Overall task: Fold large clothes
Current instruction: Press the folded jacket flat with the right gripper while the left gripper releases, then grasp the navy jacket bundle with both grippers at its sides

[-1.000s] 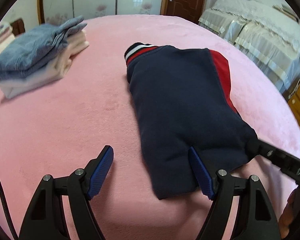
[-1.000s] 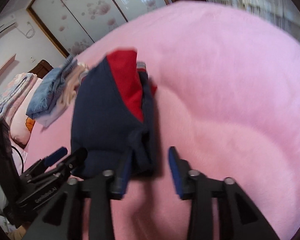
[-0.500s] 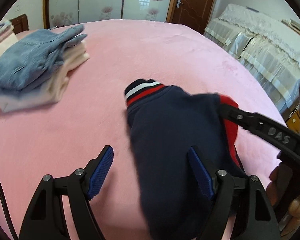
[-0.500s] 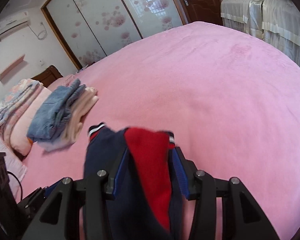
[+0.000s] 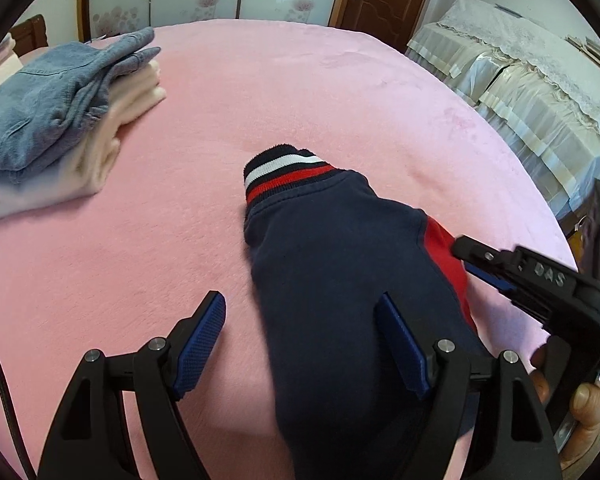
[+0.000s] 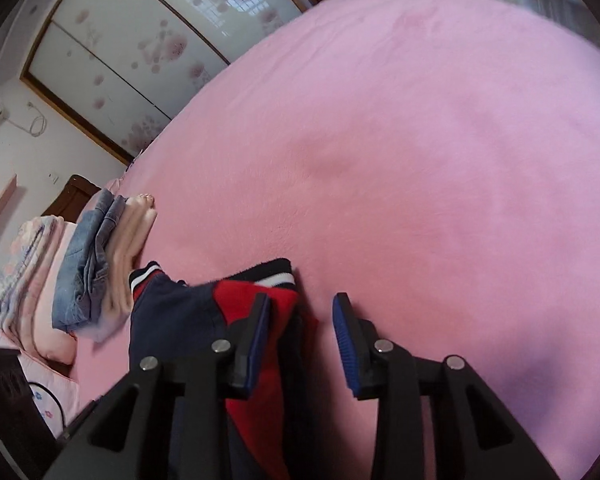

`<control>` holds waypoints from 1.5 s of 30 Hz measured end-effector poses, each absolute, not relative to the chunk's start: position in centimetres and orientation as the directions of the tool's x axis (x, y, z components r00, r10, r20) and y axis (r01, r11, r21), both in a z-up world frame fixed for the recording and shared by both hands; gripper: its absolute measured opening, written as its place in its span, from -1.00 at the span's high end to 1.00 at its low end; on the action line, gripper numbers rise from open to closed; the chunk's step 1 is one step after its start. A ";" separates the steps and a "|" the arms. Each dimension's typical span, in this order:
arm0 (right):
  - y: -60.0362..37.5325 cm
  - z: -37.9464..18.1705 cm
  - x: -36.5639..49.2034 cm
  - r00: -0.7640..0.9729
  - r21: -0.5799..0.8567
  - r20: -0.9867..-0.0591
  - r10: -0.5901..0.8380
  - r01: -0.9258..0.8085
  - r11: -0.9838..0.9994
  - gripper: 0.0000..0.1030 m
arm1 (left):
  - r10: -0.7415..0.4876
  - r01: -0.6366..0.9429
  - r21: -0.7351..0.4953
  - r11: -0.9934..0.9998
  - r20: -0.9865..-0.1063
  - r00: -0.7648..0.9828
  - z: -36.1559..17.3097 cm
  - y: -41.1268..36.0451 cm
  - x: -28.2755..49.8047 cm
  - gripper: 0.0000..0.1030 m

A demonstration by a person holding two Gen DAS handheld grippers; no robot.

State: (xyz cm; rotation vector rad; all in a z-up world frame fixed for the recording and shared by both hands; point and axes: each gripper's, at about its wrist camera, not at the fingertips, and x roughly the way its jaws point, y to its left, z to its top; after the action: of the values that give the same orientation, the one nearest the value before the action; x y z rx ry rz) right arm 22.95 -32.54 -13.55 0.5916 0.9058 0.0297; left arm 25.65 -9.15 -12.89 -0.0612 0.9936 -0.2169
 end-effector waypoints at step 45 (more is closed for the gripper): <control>-29.3 -8.8 13.7 0.577 0.328 -0.777 0.251 0.033 0.944 -0.50 | -0.442 0.063 -0.455 0.888 -0.809 0.386 -12.0 -3.0 19.4 -0.63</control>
State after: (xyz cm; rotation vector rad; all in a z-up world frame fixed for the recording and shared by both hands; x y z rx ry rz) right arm 13.73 -29.34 -8.79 0.3244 0.9514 0.1301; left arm 19.36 -3.01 -11.98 -0.3809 1.1350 -0.3315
